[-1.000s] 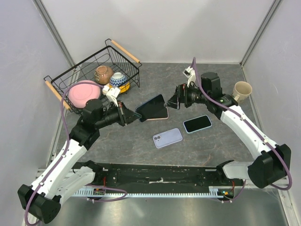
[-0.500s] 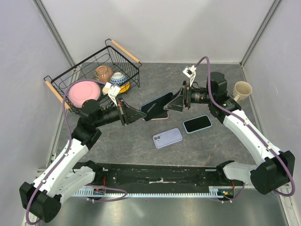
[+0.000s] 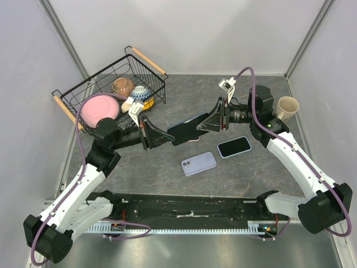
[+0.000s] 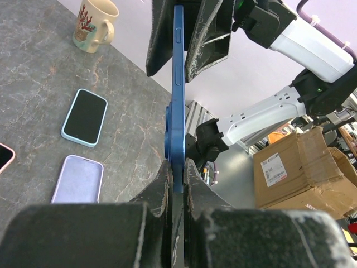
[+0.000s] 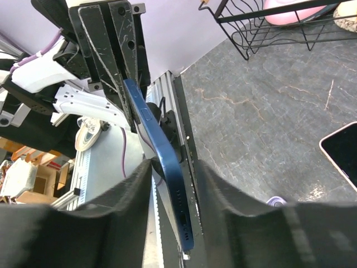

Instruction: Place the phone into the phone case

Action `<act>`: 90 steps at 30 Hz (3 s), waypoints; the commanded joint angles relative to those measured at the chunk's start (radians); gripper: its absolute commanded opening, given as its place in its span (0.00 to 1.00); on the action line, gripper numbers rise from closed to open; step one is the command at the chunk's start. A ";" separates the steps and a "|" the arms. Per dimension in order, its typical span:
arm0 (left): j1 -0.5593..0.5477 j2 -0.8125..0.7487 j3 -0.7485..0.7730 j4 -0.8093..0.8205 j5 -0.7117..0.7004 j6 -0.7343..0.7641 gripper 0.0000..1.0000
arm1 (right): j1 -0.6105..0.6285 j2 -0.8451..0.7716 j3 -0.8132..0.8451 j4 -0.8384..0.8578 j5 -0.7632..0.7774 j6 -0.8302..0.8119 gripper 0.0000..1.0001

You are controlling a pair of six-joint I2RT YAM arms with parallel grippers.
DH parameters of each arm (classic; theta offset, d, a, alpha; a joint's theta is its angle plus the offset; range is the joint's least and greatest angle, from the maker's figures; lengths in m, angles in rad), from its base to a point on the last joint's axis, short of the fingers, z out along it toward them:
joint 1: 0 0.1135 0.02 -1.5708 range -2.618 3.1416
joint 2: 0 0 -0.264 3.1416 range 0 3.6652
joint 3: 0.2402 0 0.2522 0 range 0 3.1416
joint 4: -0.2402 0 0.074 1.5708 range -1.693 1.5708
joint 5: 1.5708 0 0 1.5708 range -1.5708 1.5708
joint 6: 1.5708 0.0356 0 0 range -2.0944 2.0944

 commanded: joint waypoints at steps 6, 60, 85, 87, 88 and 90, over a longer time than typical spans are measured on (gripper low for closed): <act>0.003 -0.014 0.010 0.096 0.014 -0.018 0.02 | -0.006 -0.047 0.015 0.032 -0.069 0.014 0.17; -0.356 0.807 0.230 -0.558 -0.828 0.084 0.42 | -0.204 0.054 -0.063 -0.508 0.675 -0.128 0.00; -0.360 0.914 0.292 -0.585 -0.875 0.158 0.02 | -0.206 0.080 -0.031 -0.522 0.650 -0.145 0.00; -0.360 0.902 0.302 -0.602 -0.906 0.202 0.02 | -0.204 0.080 -0.028 -0.524 0.646 -0.144 0.00; -0.360 0.887 0.306 -0.625 -0.915 0.222 0.02 | -0.204 0.079 -0.026 -0.524 0.646 -0.144 0.00; -0.360 0.870 0.322 -0.656 -0.959 0.278 0.02 | -0.204 0.076 -0.023 -0.525 0.646 -0.141 0.00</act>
